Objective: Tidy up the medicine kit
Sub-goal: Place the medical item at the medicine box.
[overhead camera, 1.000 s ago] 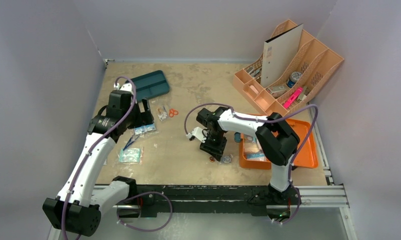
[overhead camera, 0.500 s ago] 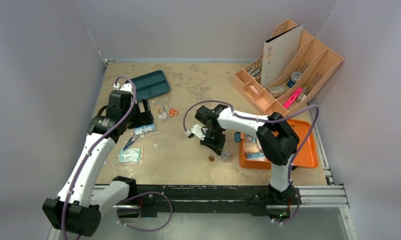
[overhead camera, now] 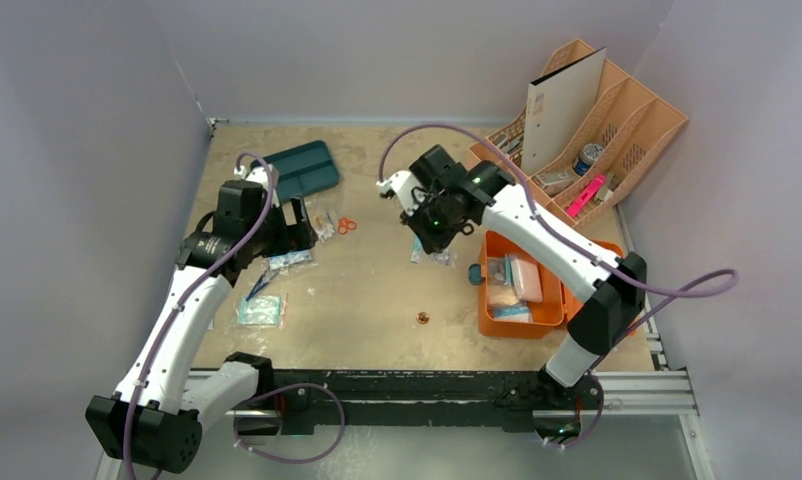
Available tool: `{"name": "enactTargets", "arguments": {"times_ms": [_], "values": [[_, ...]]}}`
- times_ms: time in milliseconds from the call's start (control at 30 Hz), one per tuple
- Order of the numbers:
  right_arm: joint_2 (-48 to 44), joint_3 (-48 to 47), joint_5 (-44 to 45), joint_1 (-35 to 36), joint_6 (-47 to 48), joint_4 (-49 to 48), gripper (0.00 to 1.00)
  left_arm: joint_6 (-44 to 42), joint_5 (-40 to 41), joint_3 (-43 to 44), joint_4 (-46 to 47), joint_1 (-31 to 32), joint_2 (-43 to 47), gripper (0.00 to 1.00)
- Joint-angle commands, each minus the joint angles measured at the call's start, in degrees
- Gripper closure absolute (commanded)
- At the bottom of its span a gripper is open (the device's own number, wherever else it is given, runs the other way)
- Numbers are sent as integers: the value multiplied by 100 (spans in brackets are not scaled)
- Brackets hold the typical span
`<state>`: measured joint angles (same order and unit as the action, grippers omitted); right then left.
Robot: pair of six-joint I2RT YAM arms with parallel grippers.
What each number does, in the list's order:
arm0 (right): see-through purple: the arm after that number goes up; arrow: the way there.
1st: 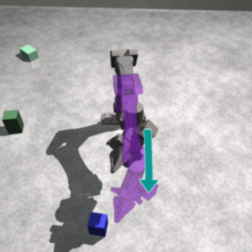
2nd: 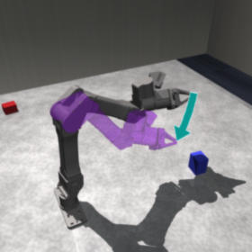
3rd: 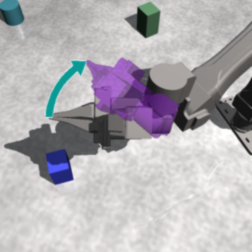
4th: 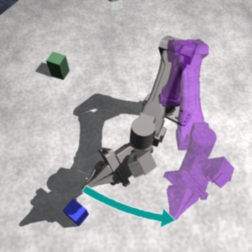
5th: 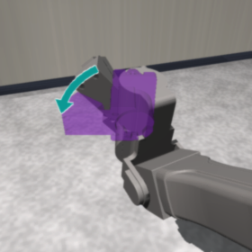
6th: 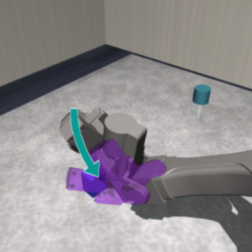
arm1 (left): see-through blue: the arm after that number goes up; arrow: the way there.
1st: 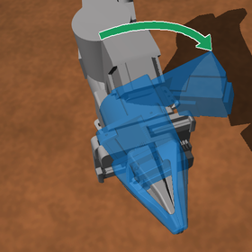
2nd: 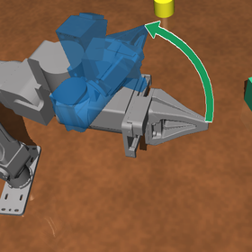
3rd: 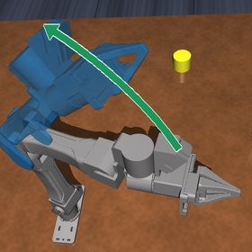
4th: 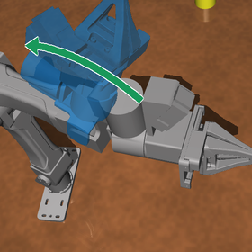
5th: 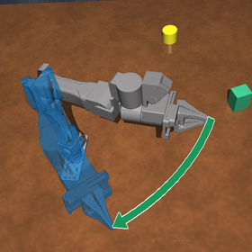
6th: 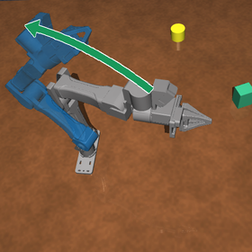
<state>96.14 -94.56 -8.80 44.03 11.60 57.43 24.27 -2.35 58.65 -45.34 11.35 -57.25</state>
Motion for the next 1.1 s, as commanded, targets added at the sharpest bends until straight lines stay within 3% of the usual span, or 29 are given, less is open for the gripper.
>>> {"name": "enactTargets", "arguments": {"times_ms": [0, 133, 267, 400, 700, 1067], "values": [[-313, -661, 645, -239, -834, 699, 100, -146, -250, -38, 253, -28, 50, 8], [-492, -1039, 1378, -468, -1206, 1143, 100, -157, -266, -38, 261, -28, 30, 8], [-896, -827, 1963, -1081, -1472, 1309, 100, -168, -340, -43, 278, -28, 21, 8], [-1237, -404, 1898, -1950, -1690, 1240, 100, -177, -369, -56, 297, -28, 21, 8], [-1251, 733, 1540, -3076, -2293, 737, 100, -177, -329, -56, 272, -28, 5, 8], [-1767, 2592, 905, -3343, -3786, -464, 100, -197, -336, -38, 265, -28, -58, 8]]}}
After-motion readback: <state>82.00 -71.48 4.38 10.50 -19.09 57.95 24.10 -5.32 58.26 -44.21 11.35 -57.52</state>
